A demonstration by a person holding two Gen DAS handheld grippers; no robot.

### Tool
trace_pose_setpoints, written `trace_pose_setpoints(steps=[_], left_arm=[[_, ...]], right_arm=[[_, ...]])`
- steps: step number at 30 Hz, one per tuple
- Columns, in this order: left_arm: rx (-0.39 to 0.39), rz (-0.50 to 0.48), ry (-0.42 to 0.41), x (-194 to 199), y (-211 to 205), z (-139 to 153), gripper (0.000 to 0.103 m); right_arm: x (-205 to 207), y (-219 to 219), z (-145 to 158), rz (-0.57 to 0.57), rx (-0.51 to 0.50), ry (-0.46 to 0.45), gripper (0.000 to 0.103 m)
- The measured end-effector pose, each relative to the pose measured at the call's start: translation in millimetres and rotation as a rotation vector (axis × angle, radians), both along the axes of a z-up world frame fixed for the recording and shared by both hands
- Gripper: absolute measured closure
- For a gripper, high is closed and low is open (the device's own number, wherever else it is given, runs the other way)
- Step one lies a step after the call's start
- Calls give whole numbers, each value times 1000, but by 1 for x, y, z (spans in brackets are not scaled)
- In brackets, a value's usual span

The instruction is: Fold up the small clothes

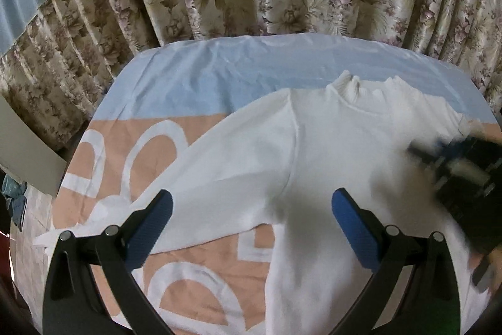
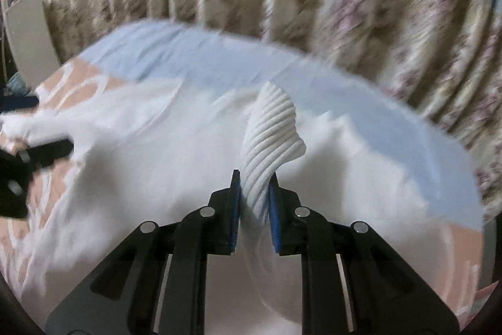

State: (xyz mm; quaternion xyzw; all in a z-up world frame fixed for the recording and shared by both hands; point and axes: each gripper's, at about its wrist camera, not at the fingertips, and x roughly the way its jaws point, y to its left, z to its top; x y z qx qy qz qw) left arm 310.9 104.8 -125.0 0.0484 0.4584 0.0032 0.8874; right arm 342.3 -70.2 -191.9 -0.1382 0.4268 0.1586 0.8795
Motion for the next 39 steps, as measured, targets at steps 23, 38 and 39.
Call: trace_pose_setpoints(steps=[23,38,39], left_arm=[[-78,-201,153,37,-100,-63,2],[-114,-328,170,39,-120,-64,65],[-115,-337,171,39,-121,-64,73]], right_arm=[[-64,-176,32,-230,141,-55,48],[-55,-221,23,-328,210,-39,48],[-53,-226,25,-335,227,-42,48]])
